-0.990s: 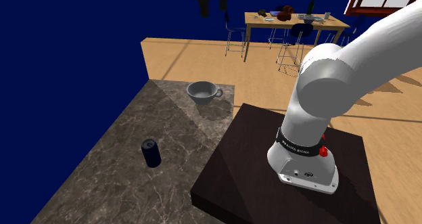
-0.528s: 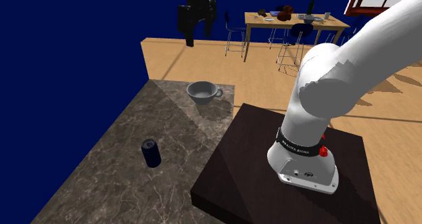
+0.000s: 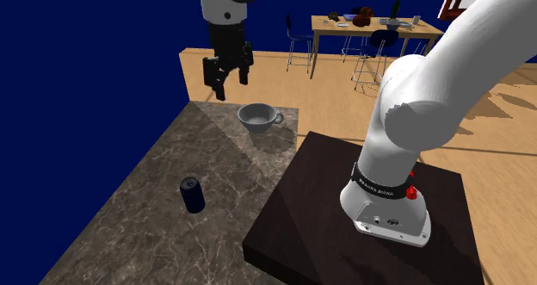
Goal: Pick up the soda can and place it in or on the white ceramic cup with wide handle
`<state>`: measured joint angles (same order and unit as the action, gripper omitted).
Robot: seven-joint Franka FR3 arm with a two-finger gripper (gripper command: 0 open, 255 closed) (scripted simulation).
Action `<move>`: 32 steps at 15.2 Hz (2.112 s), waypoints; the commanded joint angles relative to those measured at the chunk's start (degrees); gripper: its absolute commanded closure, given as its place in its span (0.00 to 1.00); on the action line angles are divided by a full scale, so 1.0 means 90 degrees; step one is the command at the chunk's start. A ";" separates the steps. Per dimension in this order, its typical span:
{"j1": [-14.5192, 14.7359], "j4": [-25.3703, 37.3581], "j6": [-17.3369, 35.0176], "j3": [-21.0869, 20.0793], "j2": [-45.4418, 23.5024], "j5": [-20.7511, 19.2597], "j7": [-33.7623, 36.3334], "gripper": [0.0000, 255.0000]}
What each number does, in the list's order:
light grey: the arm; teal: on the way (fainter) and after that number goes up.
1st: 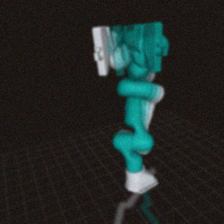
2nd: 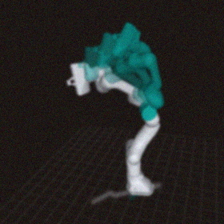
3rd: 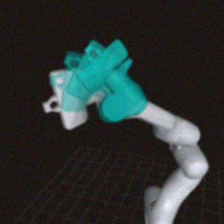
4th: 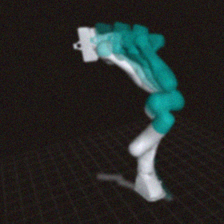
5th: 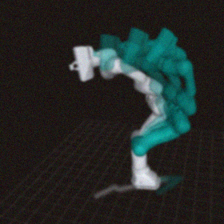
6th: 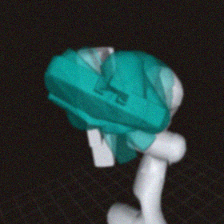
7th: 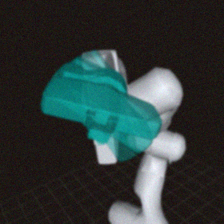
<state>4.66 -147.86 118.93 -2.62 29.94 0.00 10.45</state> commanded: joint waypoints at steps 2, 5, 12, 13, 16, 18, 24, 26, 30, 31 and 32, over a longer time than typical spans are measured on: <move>0.0093 -0.0100 0.0690 -0.0131 -0.0595 0.0064 0.0113 0.00; 0.0182 -0.0097 0.1330 -0.0277 -0.1255 0.0104 0.0248 0.00; 0.0347 0.0229 0.2681 -0.0597 -0.2971 -0.0002 0.0650 0.00; 0.0371 0.0310 0.2850 -0.0633 -0.3229 -0.0050 0.0723 0.00; 0.0463 0.0604 0.3311 -0.0705 -0.4008 -0.0241 0.0969 0.00; 0.0553 0.0840 0.3577 -0.0714 -0.4527 -0.0394 0.1145 0.00; 0.0795 0.1322 0.4091 -0.0618 -0.5551 -0.0696 0.1460 0.00; 0.0828 0.1353 0.4237 -0.0574 -0.5729 -0.0754 0.1502 0.00; 0.0893 0.1421 0.4489 -0.0491 -0.6050 -0.0848 0.1572 0.00; 0.0893 0.1422 0.4489 -0.0490 -0.6051 -0.0848 0.1572 0.00; 0.0893 0.1422 0.4489 -0.0490 -0.6051 -0.0848 0.1572 0.00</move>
<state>12.64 -135.04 159.17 -7.08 -24.40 -7.59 24.53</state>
